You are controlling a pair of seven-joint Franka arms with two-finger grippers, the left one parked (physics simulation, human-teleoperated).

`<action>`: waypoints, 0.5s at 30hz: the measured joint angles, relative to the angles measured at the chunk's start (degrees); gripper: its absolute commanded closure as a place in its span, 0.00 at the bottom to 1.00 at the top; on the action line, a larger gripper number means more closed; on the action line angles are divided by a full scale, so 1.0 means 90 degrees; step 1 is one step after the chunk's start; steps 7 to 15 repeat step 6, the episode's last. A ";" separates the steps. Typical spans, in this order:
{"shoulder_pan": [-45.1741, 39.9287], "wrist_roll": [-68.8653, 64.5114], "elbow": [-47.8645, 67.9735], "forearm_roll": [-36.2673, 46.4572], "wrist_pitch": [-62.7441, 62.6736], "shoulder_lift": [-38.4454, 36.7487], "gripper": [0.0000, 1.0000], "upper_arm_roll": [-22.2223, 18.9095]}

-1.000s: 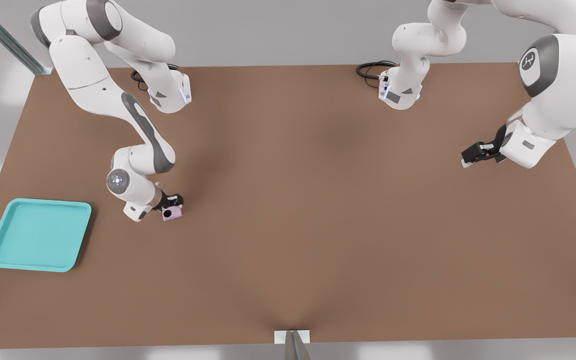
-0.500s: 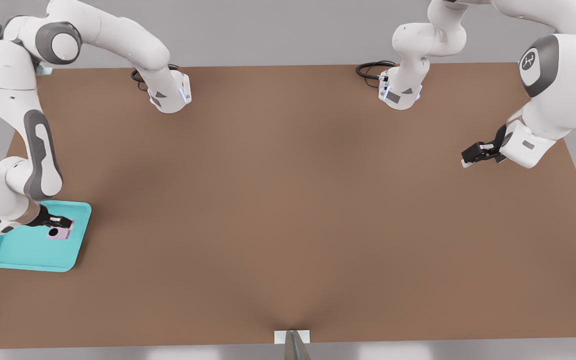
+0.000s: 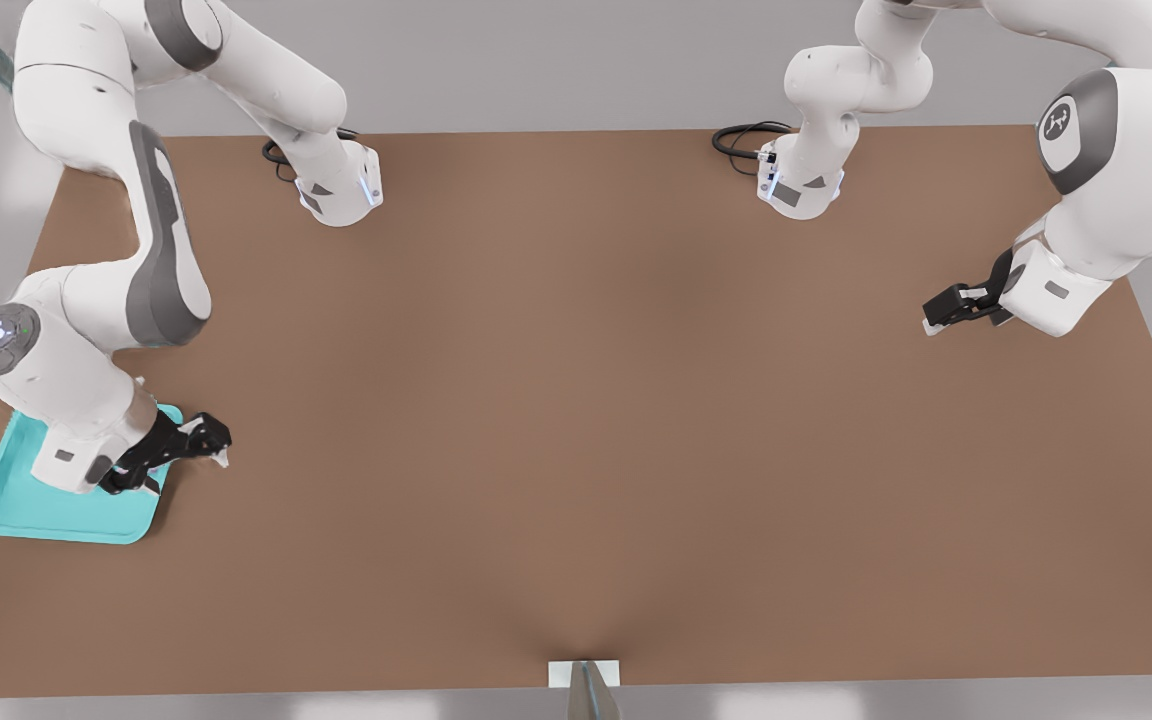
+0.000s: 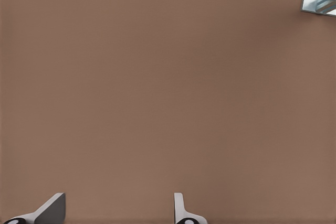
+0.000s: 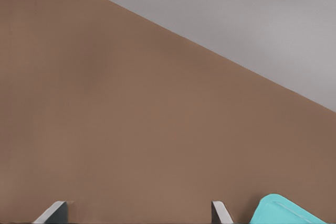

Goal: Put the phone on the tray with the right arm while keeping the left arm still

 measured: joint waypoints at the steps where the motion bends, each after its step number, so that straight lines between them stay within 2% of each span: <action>1: 0.0747 0.0171 -0.0288 0.0095 -0.0171 -0.0744 0.00 -0.0650; 2: 0.2009 0.0304 -0.0909 0.0318 -0.0252 -0.1571 0.00 -0.1993; 3: 0.3076 0.0407 -0.1428 0.0501 -0.0321 -0.2122 0.00 -0.3100; 4: 0.3833 0.0500 -0.1683 0.0639 -0.0417 -0.2388 0.00 -0.3825; 5: 0.4265 0.0589 -0.1809 0.0744 -0.0515 -0.2488 0.00 -0.4198; 6: 0.4537 0.0676 -0.1873 0.0823 -0.0599 -0.2518 0.00 -0.4406; 15: 0.4537 0.0676 -0.1873 0.0823 -0.0599 -0.2518 0.00 -0.4406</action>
